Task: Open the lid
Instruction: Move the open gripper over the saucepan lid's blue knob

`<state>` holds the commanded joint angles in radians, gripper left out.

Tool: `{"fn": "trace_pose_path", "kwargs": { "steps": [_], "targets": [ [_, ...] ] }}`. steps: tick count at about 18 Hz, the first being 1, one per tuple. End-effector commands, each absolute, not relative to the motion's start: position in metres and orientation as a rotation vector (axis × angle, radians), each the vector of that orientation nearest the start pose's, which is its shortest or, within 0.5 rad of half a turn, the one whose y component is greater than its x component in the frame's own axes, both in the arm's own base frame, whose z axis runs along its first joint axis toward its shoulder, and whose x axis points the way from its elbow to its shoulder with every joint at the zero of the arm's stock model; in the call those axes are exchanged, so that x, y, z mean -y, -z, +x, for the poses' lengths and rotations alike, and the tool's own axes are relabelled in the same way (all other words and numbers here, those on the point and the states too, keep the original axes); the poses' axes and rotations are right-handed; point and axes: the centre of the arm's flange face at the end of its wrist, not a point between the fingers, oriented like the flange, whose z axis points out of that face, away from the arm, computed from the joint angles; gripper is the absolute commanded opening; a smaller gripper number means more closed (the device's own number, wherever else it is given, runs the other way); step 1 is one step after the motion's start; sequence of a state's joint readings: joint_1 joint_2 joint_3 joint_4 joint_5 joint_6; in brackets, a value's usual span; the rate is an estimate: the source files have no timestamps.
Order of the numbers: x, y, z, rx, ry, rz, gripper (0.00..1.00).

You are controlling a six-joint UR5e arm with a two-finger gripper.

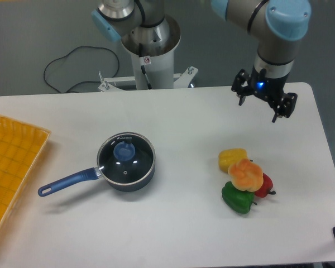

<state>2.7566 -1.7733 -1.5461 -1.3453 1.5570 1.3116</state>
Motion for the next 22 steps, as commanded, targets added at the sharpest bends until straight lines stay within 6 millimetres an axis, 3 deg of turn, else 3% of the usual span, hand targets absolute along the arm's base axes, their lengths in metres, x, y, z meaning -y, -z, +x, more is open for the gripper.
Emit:
{"fn": "trace_pose_path", "kwargs": {
  "steps": [3,5,8,12,19,22],
  "targets": [
    [-0.354,-0.404,-0.457,-0.192,-0.027,-3.121,1.0],
    [-0.349,-0.398,-0.433,-0.125,-0.007,-3.122,1.0],
    [-0.355,-0.4,-0.403,-0.07,-0.086,-3.099,1.0],
    [-0.37,-0.408,-0.358,-0.159,-0.109,-3.091,1.0],
    [-0.435,-0.389,-0.269,-0.212,-0.053,-3.1,1.0],
    [-0.447,-0.373,-0.262,-0.101,-0.039,-3.106,1.0]
  ]
}}
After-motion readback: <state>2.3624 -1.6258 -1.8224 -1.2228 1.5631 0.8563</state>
